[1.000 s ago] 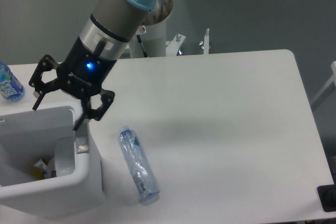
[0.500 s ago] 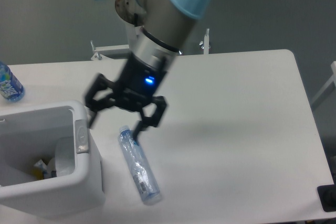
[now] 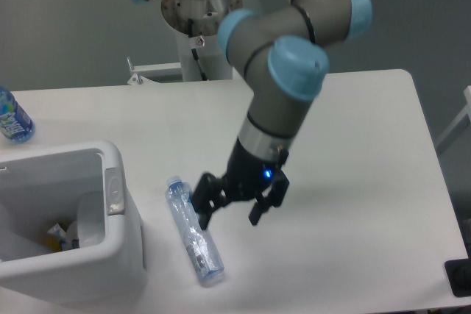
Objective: Place the trash in the trash can
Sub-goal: 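Move the open gripper over the clear plastic bottle, then lower the gripper around the bottle's cap end and close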
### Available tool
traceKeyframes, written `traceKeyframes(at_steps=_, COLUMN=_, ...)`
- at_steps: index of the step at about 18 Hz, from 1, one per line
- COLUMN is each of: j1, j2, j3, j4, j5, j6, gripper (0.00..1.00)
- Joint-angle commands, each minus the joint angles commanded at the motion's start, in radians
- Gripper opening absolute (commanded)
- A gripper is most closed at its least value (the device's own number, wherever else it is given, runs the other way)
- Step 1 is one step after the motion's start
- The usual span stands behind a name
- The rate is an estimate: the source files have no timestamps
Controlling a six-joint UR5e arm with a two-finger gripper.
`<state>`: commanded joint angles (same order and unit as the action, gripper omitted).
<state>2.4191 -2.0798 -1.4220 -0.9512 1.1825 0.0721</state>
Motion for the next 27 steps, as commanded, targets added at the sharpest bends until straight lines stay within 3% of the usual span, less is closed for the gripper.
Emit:
traceKeyframes(at_steps=5, j1=-0.046, j2=-0.071, j3=0.002, j4=0.045, j5=0.059, j6=0.000, gripper=1.00)
traceKeyframes(at_steps=10, j1=-0.092, j2=-0.123, j3=-0.014, j4=0.054, j5=0.066, j6=0.008, gripper=1.00)
traceKeyframes(at_steps=14, j1=-0.126, j2=-0.163, j3=-0.015, j4=0.054, j5=0.138, j6=0.002, gripper=1.00)
traceKeyframes(at_steps=27, j1=-0.164, j2=-0.209, j3=-0.011, j4=0.071, j5=0.209, j6=-0.003, gripper=1.00)
